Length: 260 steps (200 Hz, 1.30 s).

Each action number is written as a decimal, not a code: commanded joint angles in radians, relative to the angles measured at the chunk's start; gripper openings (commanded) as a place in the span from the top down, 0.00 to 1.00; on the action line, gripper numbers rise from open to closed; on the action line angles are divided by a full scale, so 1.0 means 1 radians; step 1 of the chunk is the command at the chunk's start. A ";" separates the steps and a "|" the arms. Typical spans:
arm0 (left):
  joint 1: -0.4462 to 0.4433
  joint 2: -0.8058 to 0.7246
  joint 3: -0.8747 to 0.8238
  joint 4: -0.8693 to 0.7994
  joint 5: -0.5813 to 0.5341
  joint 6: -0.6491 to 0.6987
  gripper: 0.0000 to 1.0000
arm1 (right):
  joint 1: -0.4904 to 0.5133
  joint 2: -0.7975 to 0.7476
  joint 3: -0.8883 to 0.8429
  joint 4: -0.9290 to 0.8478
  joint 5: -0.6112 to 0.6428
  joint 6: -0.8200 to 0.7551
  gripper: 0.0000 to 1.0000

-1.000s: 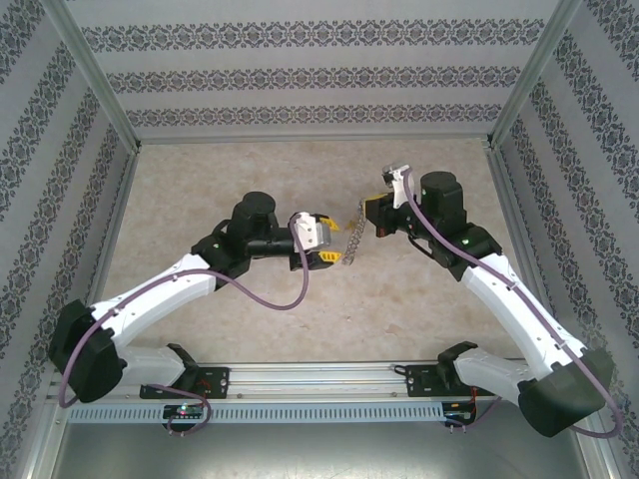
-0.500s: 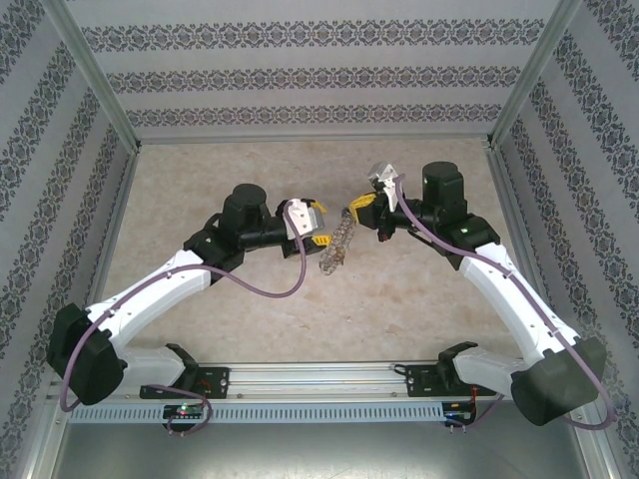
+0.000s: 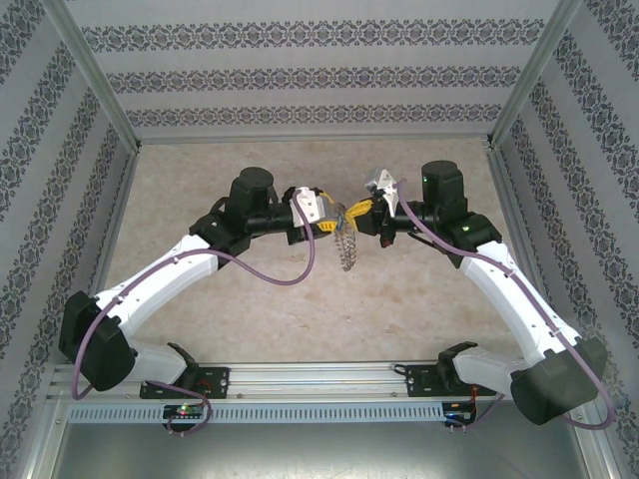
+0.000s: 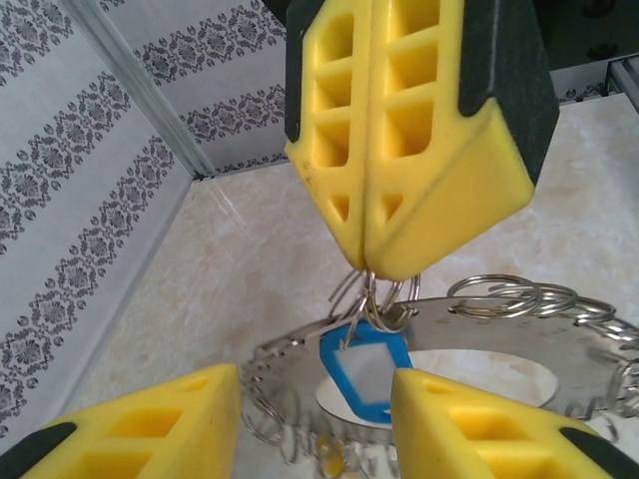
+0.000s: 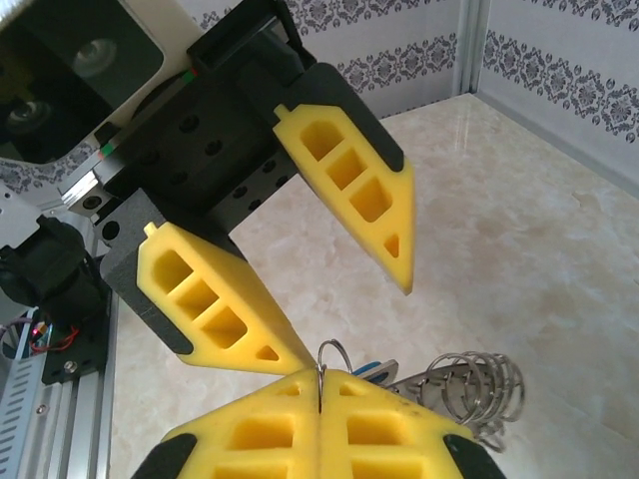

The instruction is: Put the keys on the keyring

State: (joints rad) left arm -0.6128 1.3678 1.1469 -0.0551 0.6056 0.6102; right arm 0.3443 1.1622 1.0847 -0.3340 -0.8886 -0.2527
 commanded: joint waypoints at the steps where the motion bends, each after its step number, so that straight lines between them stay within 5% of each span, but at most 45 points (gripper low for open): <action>1: 0.010 0.023 0.034 -0.028 0.059 0.042 0.58 | 0.004 -0.019 0.024 0.003 -0.044 -0.035 1.00; 54: -0.010 0.036 0.037 -0.061 0.102 0.103 0.67 | 0.007 -0.027 0.021 -0.008 -0.050 -0.039 1.00; 176: -0.039 0.096 0.118 -0.200 0.047 0.289 0.67 | 0.022 0.025 0.037 -0.060 -0.074 -0.069 1.00; 225: -0.039 0.085 0.094 -0.203 0.033 0.348 0.92 | 0.023 0.044 0.052 -0.097 -0.076 -0.087 1.00; 260: -0.039 0.086 0.088 -0.203 0.010 0.362 1.00 | 0.005 0.034 0.032 -0.029 -0.094 -0.026 1.00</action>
State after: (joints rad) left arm -0.6426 1.4643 1.2346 -0.2325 0.6361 0.9291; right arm 0.3561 1.2114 1.1004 -0.4358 -0.9184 -0.3111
